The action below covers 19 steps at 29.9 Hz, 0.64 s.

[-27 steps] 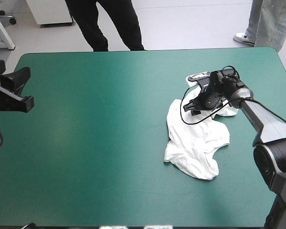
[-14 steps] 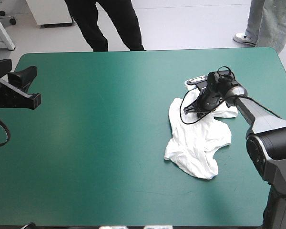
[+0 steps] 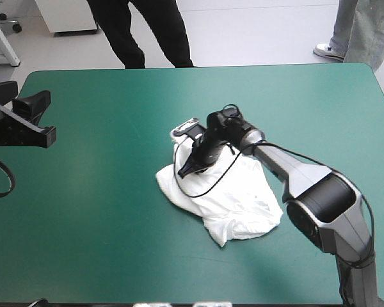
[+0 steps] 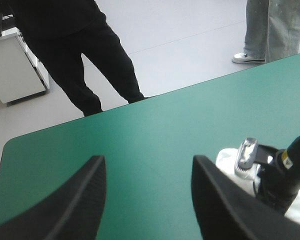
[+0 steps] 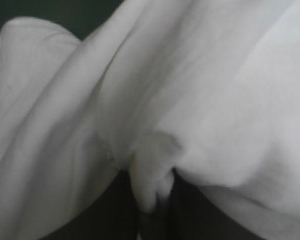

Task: Fold the cloth

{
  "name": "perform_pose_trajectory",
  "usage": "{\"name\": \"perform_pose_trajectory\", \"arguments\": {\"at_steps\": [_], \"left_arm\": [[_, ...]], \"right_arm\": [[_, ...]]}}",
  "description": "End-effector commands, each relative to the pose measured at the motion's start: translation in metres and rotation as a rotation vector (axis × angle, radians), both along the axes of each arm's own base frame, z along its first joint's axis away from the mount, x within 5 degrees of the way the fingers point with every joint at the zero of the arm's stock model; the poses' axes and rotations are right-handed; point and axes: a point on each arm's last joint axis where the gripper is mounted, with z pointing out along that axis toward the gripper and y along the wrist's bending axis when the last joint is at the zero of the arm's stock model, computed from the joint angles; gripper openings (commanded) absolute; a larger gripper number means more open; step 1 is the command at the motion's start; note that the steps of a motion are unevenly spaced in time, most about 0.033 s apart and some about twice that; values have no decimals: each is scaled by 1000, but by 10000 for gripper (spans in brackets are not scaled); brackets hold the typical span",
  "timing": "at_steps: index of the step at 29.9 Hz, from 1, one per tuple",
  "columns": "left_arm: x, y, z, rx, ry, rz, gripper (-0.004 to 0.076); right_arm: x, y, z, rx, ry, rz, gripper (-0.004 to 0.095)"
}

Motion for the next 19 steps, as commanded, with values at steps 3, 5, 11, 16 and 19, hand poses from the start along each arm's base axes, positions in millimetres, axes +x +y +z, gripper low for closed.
{"name": "perform_pose_trajectory", "arguments": {"at_steps": [3,5,11,16,19], "left_arm": [[-4,2,8,-27,-62,-3,384],[-4,2,8,-26,-60,-3,384],[-4,2,8,-27,-57,-4,384],[-4,3,8,-22,-62,3,384],[-3,4,9,-18,-67,9,384]], "right_arm": [[-35,53,45,131,-87,124,-9],[-44,66,44,136,-90,156,-9],[-44,70,41,105,-105,160,60],[-32,52,68,84,-90,87,476],[-29,31,96,85,-85,47,633]]}}
